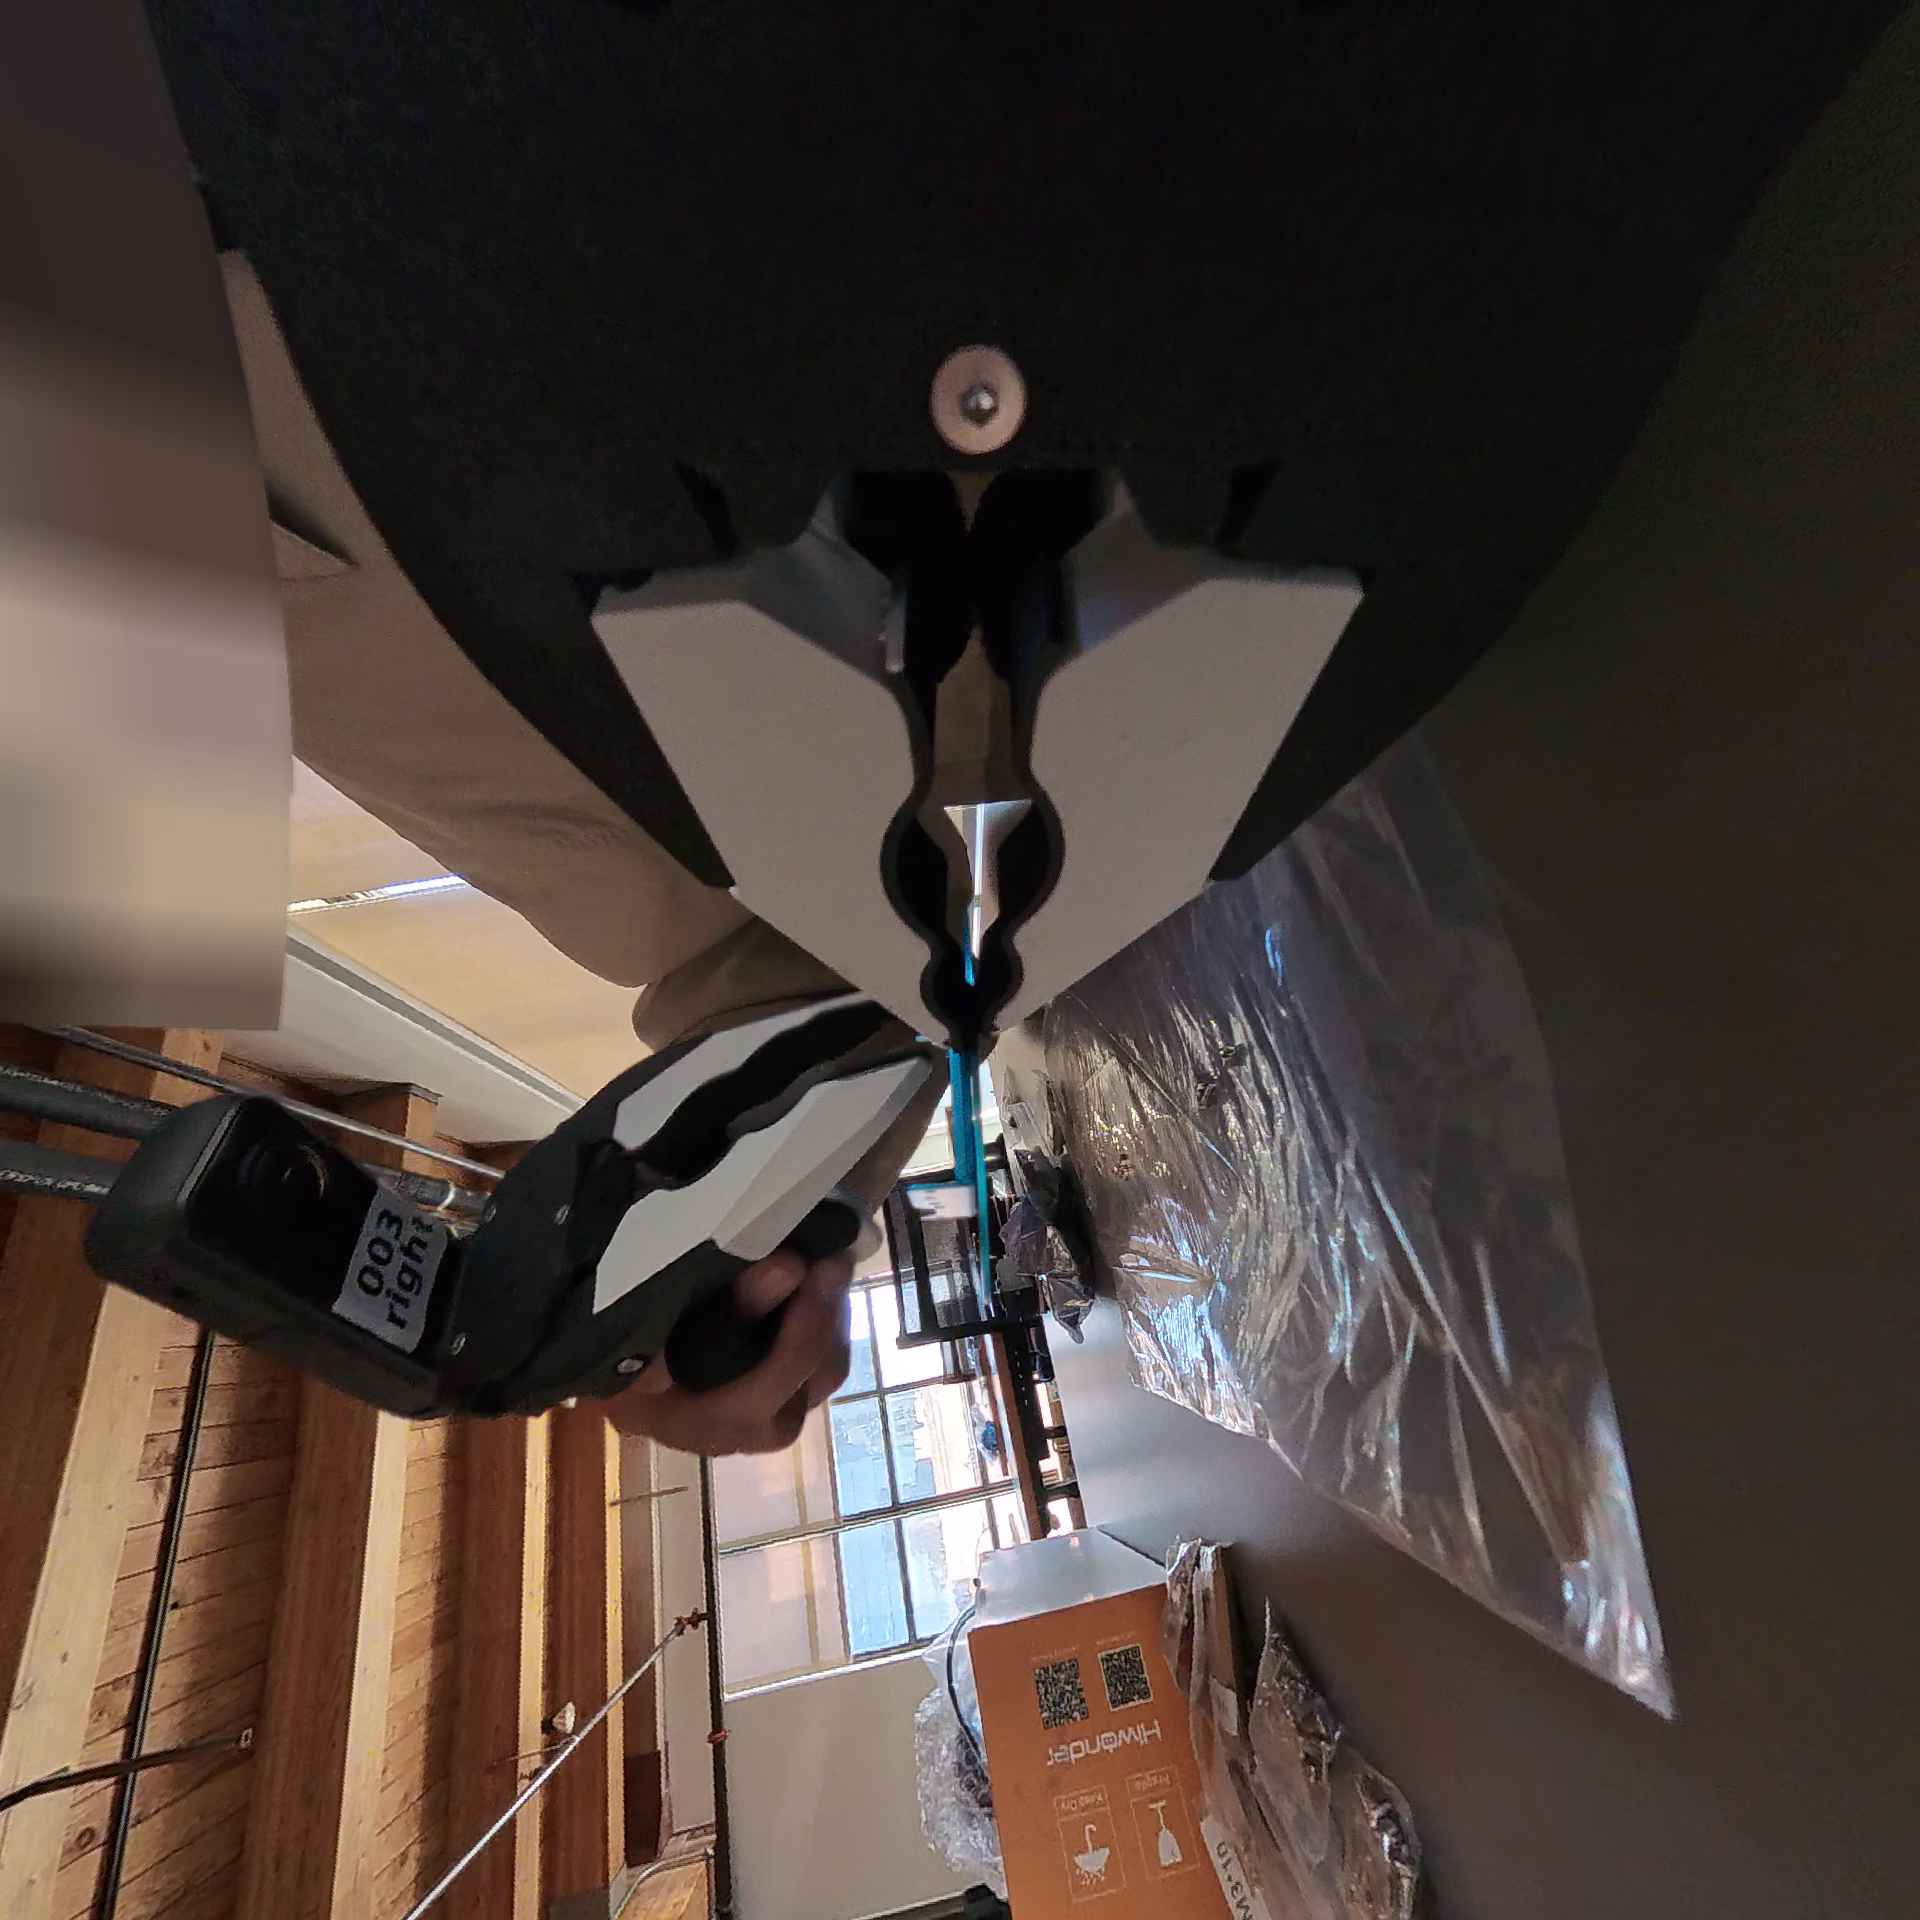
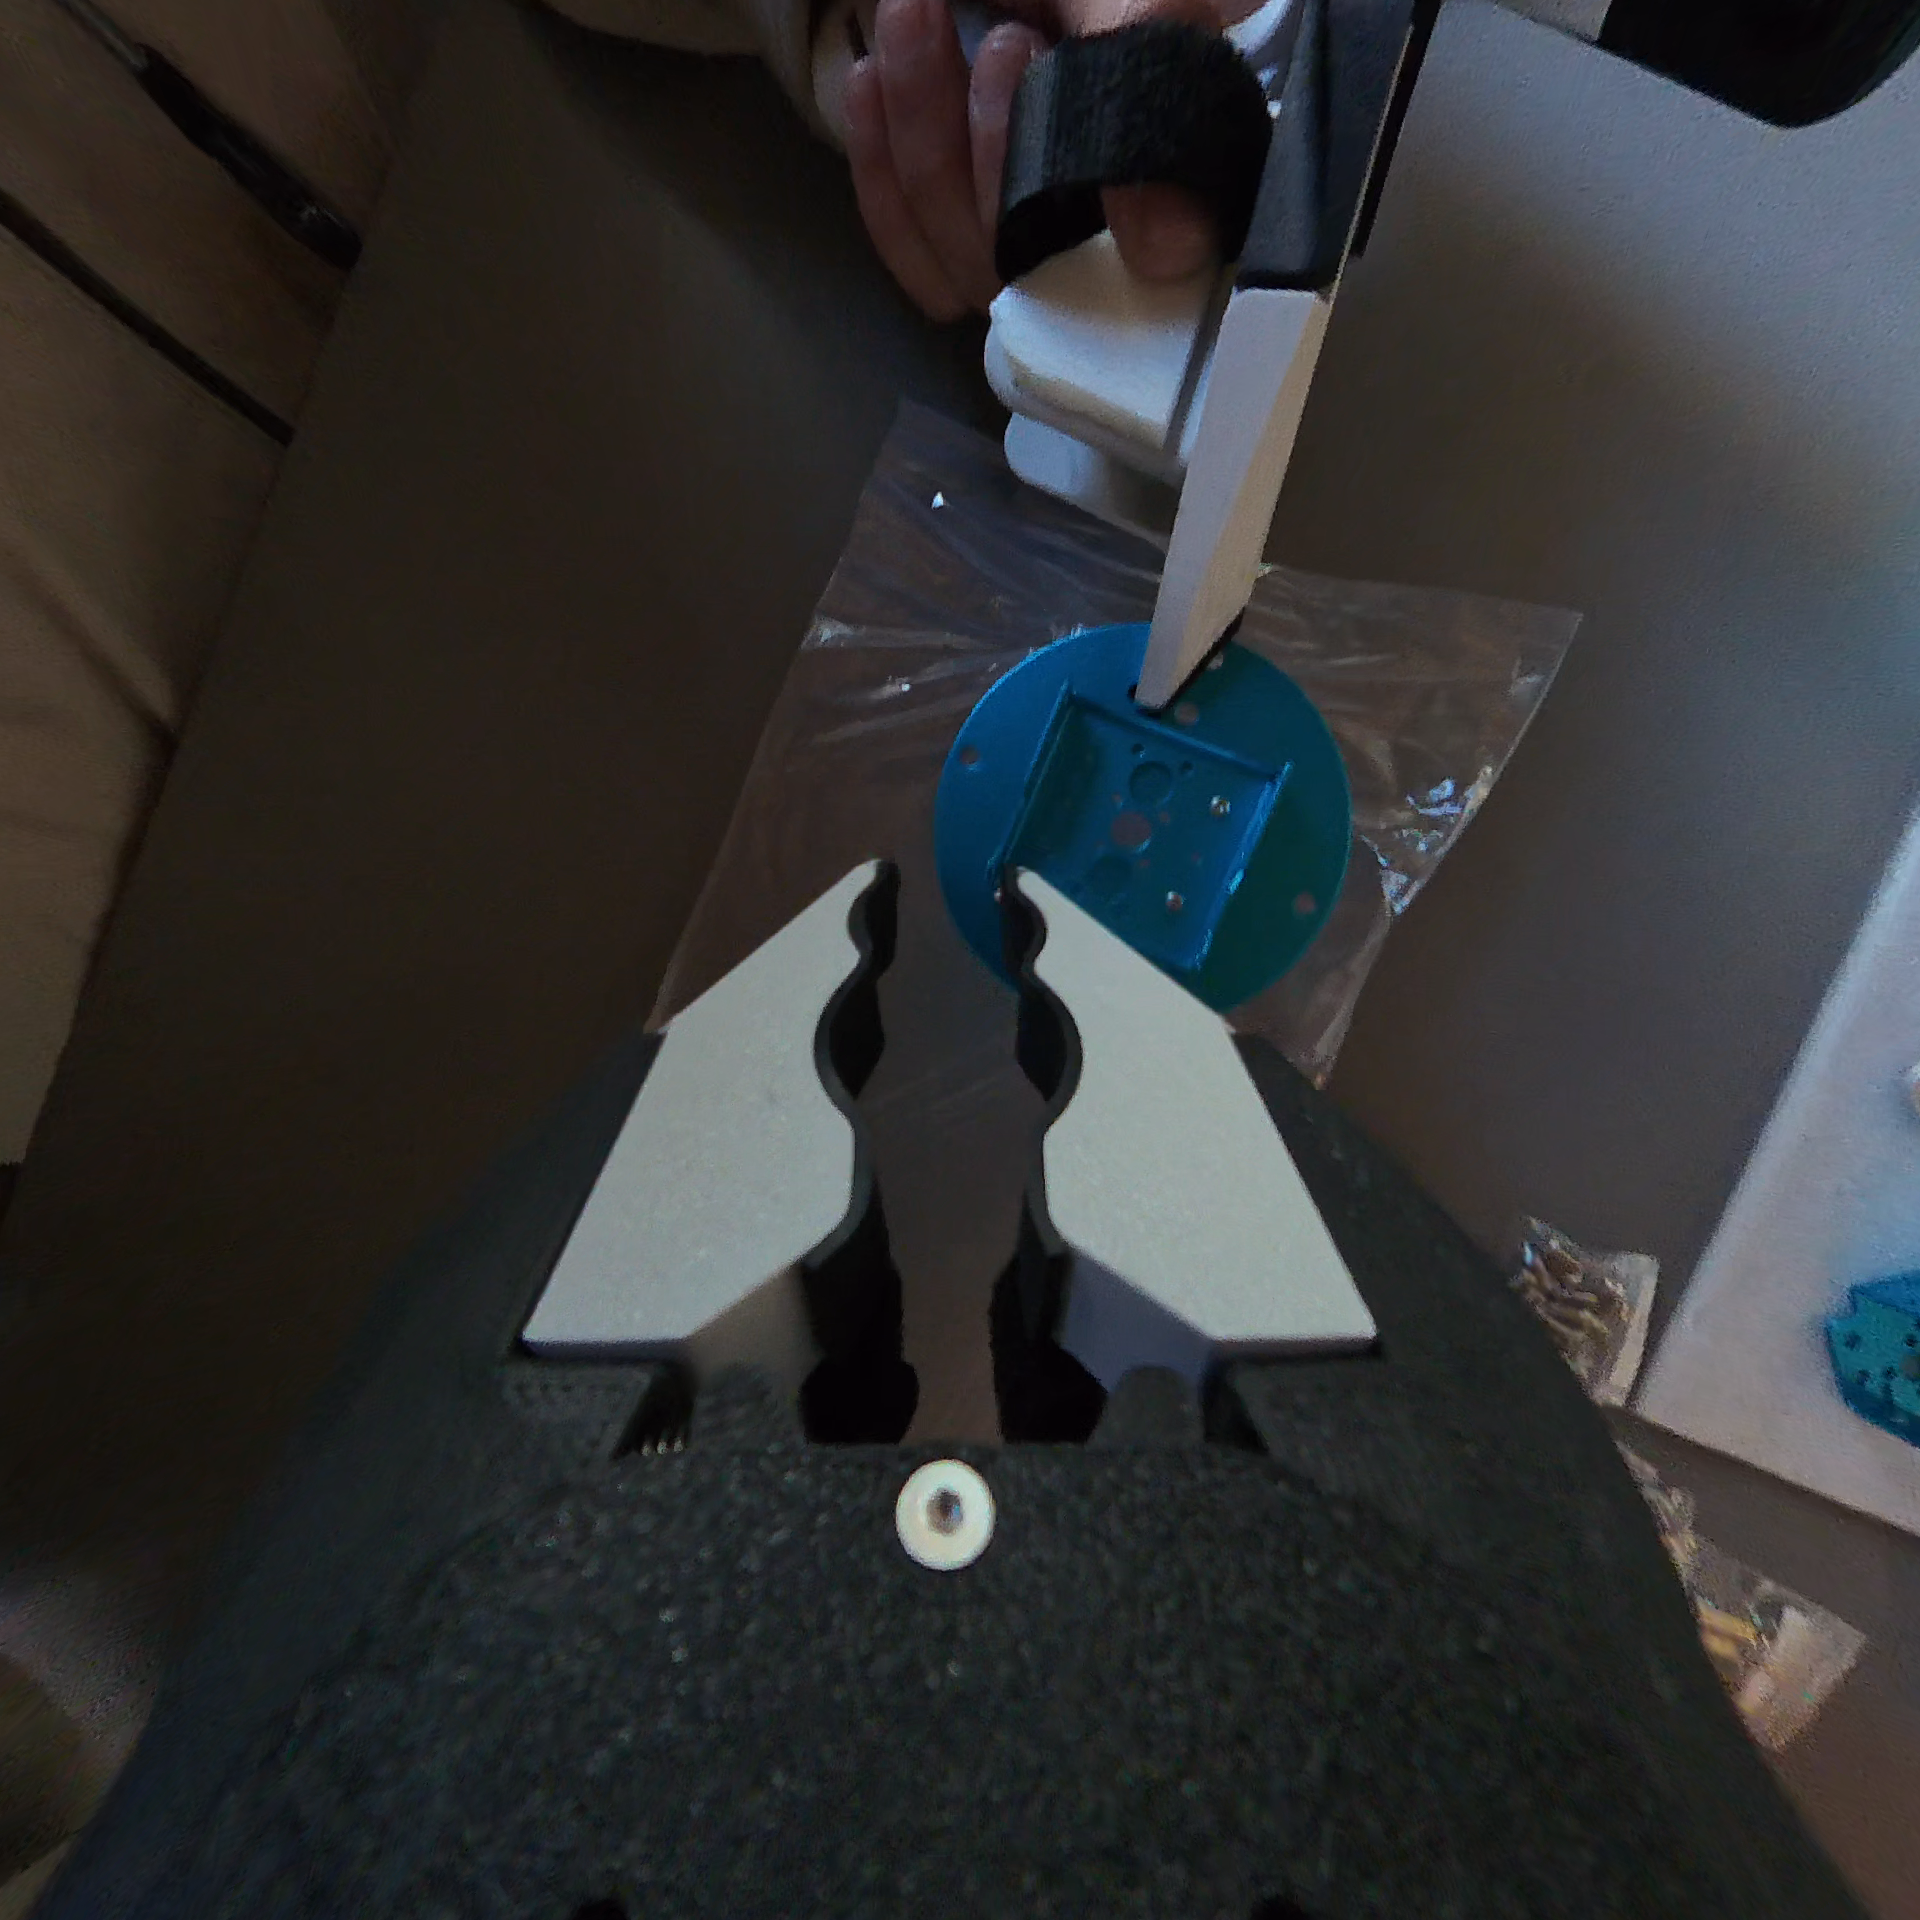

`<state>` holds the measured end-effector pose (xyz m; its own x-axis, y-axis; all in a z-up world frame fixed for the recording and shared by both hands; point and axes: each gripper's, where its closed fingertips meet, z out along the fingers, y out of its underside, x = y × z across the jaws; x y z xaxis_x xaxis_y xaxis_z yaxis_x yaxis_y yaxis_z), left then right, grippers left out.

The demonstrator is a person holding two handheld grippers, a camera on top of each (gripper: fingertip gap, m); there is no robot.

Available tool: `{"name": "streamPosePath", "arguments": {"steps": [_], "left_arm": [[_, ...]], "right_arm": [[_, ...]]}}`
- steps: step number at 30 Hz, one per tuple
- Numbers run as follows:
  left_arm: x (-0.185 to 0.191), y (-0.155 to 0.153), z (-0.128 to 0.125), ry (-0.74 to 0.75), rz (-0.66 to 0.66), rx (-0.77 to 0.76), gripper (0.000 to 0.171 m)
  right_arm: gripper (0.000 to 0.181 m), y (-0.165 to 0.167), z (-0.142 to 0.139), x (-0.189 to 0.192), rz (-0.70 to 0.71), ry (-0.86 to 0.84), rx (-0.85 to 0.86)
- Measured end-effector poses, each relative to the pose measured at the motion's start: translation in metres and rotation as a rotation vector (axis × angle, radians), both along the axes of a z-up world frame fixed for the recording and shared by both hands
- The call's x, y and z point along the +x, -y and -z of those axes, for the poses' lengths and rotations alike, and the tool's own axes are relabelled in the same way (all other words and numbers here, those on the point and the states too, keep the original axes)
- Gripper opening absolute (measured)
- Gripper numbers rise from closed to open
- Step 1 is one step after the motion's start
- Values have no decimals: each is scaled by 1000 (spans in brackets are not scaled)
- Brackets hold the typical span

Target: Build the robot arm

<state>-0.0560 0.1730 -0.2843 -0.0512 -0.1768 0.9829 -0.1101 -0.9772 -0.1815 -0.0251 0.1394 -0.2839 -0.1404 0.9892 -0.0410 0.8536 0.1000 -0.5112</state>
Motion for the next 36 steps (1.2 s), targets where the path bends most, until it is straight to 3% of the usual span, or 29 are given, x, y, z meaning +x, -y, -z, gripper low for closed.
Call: {"name": "streamPosePath", "arguments": {"steps": [4, 10, 16, 20, 24, 28, 33, 36], "left_arm": [[-1, 0, -1, 7, -1, -8, 0], [-2, -4, 0, 5, -18, -12, 0], [-8, -14, 2, -17, -57, 0, 0], [-9, -15, 1, 4, -60, -30, 0], [-12, -18, 0, 11, -53, -37, 0], [-8, -12, -2, 27, -18, -45, 0], [-5, -3, -7, 60, 30, -53, 0], [-1, 6, -8, 65, 75, -49, 0]], "right_arm": [[18, -7, -15, 6, 17, -12, 42], [24, -7, -1, 13, 40, 39, 60], [25, -17, -1, 40, 442, -124, 55], [26, 0, 5, 35, 659, -265, 102], [25, 9, 16, 15, 699, -381, 258], [25, -5, -21, 3, 711, -627, 351], [62, -15, -26, 9, 725, -728, 289], [60, -21, -19, 1, 717, -717, 306]]}}
